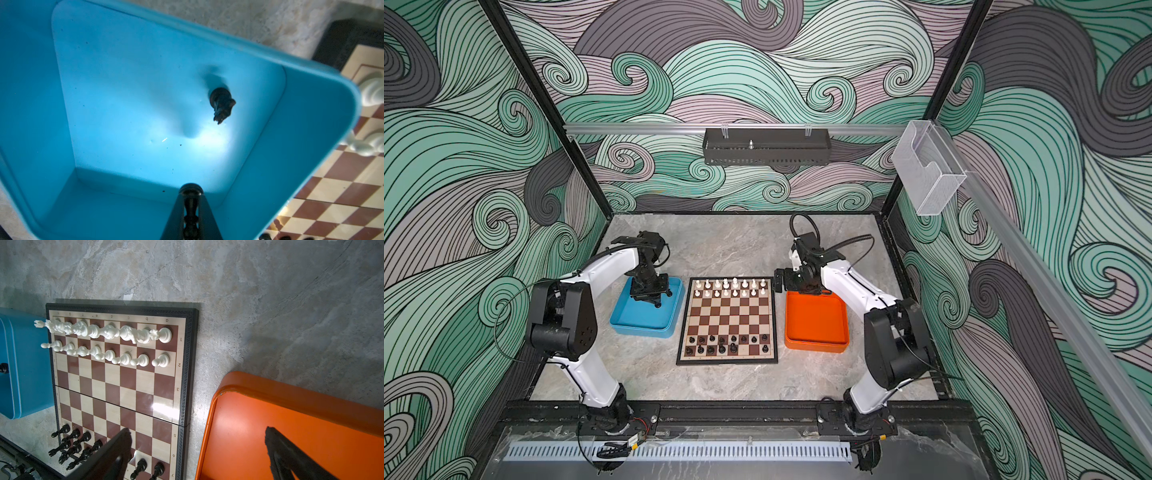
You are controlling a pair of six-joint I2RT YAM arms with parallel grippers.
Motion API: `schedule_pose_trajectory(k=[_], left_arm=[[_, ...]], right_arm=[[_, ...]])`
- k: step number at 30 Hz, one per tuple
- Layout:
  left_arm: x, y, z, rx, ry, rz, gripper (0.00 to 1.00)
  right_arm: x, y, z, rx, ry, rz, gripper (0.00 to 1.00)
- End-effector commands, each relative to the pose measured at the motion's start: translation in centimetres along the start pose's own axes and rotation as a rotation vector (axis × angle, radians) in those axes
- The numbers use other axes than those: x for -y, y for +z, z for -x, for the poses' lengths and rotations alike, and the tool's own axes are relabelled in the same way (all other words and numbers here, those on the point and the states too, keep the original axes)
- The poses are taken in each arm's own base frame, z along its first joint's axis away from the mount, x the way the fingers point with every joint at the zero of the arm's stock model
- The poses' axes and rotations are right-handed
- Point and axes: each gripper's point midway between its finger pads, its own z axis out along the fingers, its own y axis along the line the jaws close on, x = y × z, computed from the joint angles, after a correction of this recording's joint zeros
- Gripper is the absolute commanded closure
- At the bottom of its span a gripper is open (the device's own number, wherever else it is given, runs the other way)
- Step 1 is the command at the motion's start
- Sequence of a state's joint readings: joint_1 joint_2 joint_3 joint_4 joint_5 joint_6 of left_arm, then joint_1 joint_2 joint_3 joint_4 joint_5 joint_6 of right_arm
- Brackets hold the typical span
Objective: Set up the chess pieces on the board
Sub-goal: 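Lift the tall black piece out of the blue tray, then carry the black piece with the left gripper over the board's near rows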
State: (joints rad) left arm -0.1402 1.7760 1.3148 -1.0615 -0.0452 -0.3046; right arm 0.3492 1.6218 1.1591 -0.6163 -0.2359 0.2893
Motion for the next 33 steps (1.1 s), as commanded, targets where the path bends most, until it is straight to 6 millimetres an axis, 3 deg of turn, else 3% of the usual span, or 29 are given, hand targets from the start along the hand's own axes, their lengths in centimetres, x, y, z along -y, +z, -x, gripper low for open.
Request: schedule_pose_trajectory(k=[1,8,12,18,26,33], left_arm=[[-0.2,-2.0,-0.2,0.015,0.020,0.010,0.88],[0.5,-3.6,-0.3,0.037,0.046,0.009,0.88],[2.0,-5.4,-0.5,0.075,0.073,-0.008,0.88],[7.0,-7.3,-2.4,0.094,0.165,-0.056,0.87],[15.2,-8.5,-6.4,0.105,0.373,-0.118,0.87],[20.5,-6.5,-10.5,0.065,0.549,-0.129,0.87]], right_arm=[[0.1,-0.1,0.6,0.009,0.002,-0.002,0.00],[0.1,-0.2,0.7,0.013,0.004,-0.002,0.00],[0.1,-0.3,0.8,0.016,0.008,0.002,0.00],[0.5,-0.9,1.0,0.032,0.019,0.004,0.00],[2.1,-2.0,1.3,0.058,0.054,-0.003,0.00],[3.6,-3.1,1.6,0.083,0.085,-0.013,0.00]])
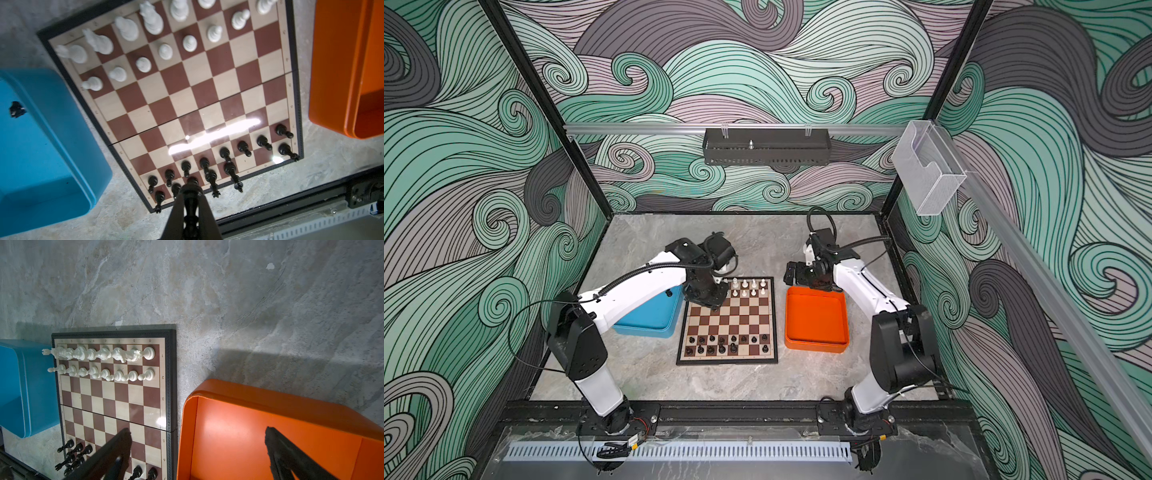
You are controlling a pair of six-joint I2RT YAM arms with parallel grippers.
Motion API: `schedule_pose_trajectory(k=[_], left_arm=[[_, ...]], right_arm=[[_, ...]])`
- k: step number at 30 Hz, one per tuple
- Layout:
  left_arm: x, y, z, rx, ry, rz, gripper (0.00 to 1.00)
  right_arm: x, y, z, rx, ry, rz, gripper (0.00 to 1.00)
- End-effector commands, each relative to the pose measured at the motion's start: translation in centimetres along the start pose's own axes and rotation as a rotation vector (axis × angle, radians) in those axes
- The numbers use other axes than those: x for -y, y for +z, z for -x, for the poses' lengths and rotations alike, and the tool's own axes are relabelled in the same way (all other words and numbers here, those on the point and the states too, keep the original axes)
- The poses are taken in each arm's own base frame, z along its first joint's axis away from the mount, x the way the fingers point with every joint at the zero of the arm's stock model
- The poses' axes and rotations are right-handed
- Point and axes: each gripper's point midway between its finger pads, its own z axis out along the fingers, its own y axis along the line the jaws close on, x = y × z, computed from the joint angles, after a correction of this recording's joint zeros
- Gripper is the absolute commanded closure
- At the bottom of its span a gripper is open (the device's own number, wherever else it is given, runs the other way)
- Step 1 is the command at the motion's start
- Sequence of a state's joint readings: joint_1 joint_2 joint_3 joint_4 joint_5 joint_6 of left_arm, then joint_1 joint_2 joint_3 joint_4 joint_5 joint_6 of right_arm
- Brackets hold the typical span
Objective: Set up the chess pieces on the board
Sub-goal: 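Carry the black piece with the left gripper over the board's near rows, then lower the tall black piece into the near row's end square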
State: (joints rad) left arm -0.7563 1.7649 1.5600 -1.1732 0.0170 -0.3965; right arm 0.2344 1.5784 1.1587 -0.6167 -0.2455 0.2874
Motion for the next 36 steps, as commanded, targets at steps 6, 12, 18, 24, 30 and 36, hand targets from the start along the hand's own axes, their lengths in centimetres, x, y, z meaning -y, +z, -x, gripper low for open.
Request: schedule_pose_trajectory(k=[6,12,18,24,30,36], left_arm=[[5.5,2.9,-2.3,-0.063,0.164,-0.042,0.87],[7.5,4.4,-3.3,-0.087,0.232,-0.061,0.87],[8.2,5.7,-3.7,-0.104,0.261,-0.071,0.87],[8.7,6.3,-4.2,-0.121,0.281,-0.089,0.87],[9.0,6.8,-4.6,-0.141,0.303,-0.093,0.87],[9.1,7.2,-4.9,-0.153,0.310,-0.093,0.87]], right_arm=[[1.1,-1.2,0.0,0.018,0.017,0.000,0.00],[1.4,-1.1,-0.2,0.015,0.025,0.003,0.00],[1.5,-1.1,-0.4,0.012,0.028,0.001,0.00],[1.6,-1.1,-0.4,0.011,0.031,0.000,0.00],[1.7,-1.0,-0.5,0.008,0.033,-0.001,0.00],[1.8,-1.1,-0.5,0.010,0.036,-0.002,0.00]])
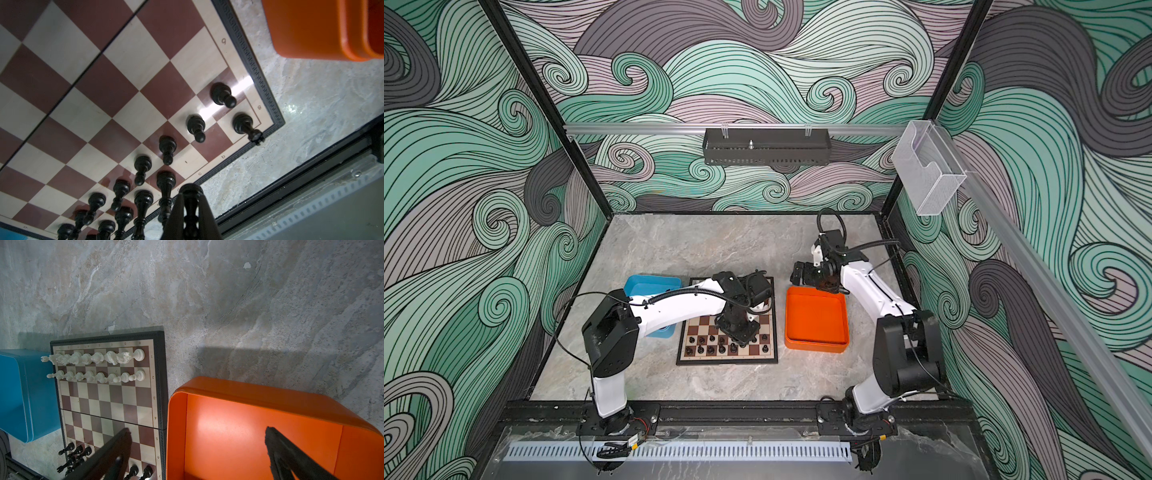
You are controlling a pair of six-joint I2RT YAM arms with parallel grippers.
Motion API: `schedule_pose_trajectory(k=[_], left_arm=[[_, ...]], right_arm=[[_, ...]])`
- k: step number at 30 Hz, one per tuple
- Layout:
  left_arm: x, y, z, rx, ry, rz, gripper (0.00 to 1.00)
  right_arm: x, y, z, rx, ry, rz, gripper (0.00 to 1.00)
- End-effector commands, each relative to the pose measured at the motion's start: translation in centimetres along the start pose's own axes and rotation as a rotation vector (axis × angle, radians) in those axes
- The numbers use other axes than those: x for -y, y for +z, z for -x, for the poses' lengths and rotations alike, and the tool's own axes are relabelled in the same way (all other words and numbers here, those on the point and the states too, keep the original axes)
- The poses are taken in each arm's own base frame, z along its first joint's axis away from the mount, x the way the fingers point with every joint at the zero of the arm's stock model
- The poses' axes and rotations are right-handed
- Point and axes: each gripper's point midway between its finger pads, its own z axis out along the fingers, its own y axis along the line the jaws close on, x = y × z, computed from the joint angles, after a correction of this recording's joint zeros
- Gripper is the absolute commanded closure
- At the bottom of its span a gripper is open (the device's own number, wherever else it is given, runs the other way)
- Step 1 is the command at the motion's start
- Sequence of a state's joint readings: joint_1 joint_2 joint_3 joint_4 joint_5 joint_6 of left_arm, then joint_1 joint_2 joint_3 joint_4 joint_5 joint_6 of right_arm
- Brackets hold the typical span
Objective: Set up the chess pieces on the board
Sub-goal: 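Lower the tall black piece into the near row's end square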
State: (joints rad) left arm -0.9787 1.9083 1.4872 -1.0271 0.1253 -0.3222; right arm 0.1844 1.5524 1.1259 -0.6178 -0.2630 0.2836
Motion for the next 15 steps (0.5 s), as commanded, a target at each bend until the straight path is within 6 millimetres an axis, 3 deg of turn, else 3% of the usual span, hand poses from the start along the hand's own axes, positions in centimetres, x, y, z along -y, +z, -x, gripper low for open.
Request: schedule_pose_trajectory(k=[1,15], left_arm=[[0.42,0.78,-0.52,-0.031,0.020,-0.007,0.87],[1.05,1.49,-0.83,-0.044,0.037,-0.011,0.87]], right_arm=[[0.18,-0.59,-0.14,0.006,-0.005,0.002,0.00],[0.19,-0.56,-0.24,0.004,-0.007,0.001,0.00]])
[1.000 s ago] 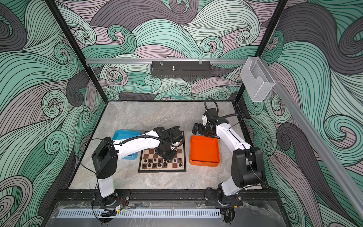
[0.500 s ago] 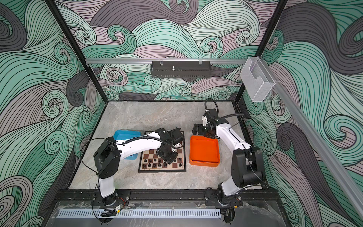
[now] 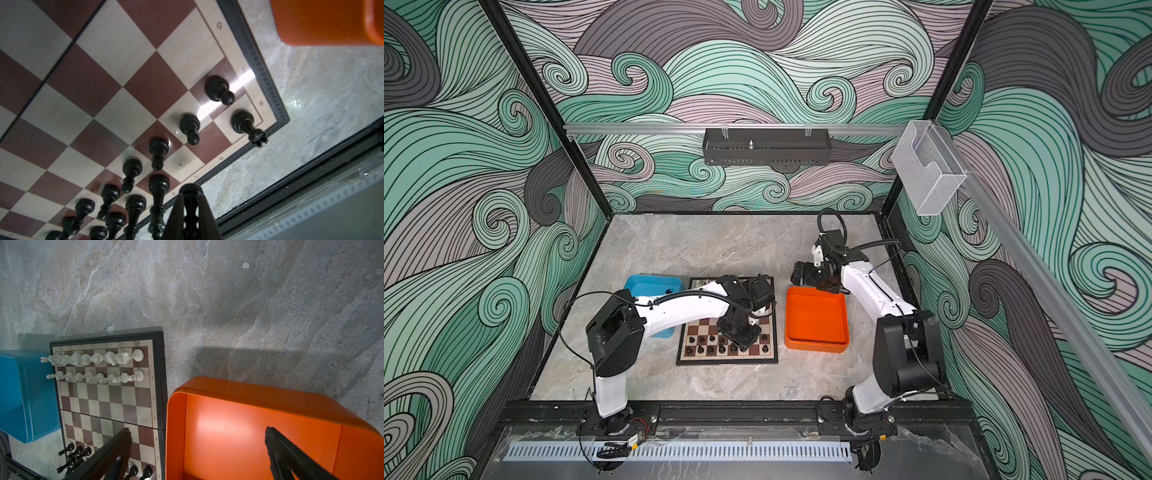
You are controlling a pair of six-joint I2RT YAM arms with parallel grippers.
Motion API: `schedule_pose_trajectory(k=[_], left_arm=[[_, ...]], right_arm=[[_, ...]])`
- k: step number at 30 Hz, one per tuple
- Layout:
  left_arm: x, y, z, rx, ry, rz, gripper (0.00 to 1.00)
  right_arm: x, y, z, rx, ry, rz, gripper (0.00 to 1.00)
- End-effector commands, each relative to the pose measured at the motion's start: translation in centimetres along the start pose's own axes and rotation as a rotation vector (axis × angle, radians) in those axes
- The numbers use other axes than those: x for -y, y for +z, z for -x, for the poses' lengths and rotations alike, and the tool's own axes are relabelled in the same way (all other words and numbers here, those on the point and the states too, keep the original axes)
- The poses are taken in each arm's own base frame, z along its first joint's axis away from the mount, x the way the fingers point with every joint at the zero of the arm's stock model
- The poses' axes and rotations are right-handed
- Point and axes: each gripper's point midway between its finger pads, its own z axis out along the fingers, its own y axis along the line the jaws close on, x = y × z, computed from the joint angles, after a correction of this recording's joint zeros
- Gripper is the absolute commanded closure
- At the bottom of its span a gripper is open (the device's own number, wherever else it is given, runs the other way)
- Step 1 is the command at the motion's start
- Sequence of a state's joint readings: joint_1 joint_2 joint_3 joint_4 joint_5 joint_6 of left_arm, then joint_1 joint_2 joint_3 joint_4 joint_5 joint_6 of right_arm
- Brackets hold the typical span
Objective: Set up the chess pieces on the board
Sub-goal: 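Lower the tall black piece into the near row's end square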
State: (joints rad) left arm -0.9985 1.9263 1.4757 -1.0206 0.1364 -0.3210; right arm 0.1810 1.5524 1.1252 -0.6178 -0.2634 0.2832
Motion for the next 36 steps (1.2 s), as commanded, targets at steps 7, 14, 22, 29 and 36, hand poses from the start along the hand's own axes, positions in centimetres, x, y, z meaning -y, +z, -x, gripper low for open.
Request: schedule_pose_trajectory(k=[7,14,22,29,36], left_arm=[[0.3,1.0,-0.2,-0.020,0.019,0.001,0.87],[0.0,1.5,-0.4,-0.030,0.013,0.014,0.87],[-0.2,1.6,-0.3,-0.028,0.015,0.023,0.86],[-0.4,1.8,-0.2,-0.029,0.015,0.038,0.85],[-0.7,2.1,-0.1,-0.029,0.014,0.054,0.85]], right_arm=[[0.2,-0.5,-0.4,0.002,-0.008,0.000,0.00],[0.2,-0.5,-0.3,0.001,-0.007,0.002,0.00],[0.2,-0.4,-0.3,0.001,-0.006,0.002,0.00],[0.1,-0.4,-0.3,-0.001,-0.006,0.004,0.00],[0.1,-0.4,-0.3,-0.003,-0.007,0.006,0.00]])
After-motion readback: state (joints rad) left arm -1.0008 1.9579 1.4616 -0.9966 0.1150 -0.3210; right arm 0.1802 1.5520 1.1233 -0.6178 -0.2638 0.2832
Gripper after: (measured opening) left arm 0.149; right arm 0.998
